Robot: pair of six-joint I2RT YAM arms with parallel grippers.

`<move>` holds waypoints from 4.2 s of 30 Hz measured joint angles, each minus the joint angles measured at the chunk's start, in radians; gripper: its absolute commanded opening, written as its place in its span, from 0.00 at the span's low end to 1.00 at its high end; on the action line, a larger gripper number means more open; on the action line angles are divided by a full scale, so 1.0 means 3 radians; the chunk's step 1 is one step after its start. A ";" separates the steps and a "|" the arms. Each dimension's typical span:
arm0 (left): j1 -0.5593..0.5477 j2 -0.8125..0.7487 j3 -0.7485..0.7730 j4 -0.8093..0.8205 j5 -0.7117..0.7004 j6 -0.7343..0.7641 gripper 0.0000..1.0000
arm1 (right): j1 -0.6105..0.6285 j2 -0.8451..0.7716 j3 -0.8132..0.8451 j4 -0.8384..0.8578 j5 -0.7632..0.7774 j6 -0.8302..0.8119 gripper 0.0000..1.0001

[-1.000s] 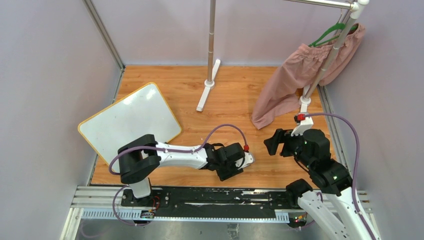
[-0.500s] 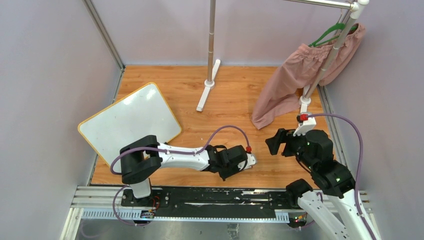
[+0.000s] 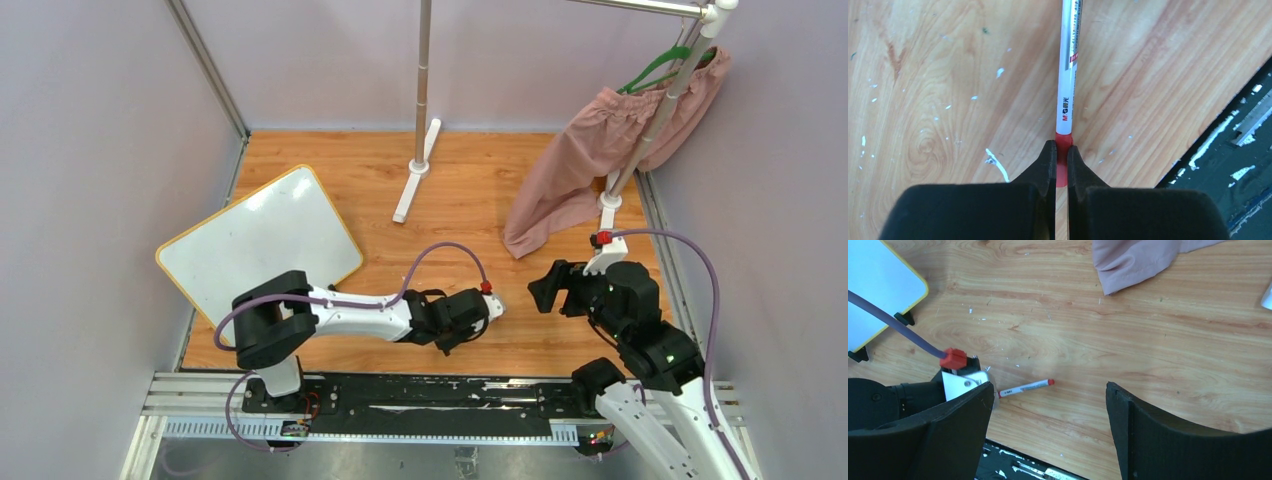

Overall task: Write a sentence on the whiteboard
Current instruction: Move the whiteboard to the center of the board.

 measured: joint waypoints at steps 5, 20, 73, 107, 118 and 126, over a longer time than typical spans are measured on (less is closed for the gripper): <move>0.0065 -0.0033 -0.0058 0.0048 -0.0094 -0.0131 0.44 | 0.0000 0.0008 -0.0111 0.0028 -0.0039 0.0052 0.86; 0.0429 -0.1085 -0.0088 -0.0398 -0.0804 -0.0549 1.00 | -0.0004 0.0298 -0.0120 0.0333 -0.0167 0.0070 0.81; 0.0636 -0.3745 0.0226 -0.1544 -0.2024 -0.0476 1.00 | 0.1114 0.6739 0.3624 0.4452 -0.2627 0.1038 0.47; 0.0636 -0.4072 -0.0230 -0.1581 -0.1930 -0.0699 1.00 | 0.0882 0.4232 0.0371 0.4622 -0.1926 0.0100 0.00; 0.0636 -0.4084 -0.0607 -0.1394 -0.1891 -0.0687 1.00 | 0.0436 0.3408 0.0233 0.3492 -0.1853 -0.0455 0.00; 0.0636 -0.4114 -0.0858 -0.1242 -0.1817 -0.0692 1.00 | 0.0270 0.3282 0.0258 0.2988 -0.1982 -0.0759 0.00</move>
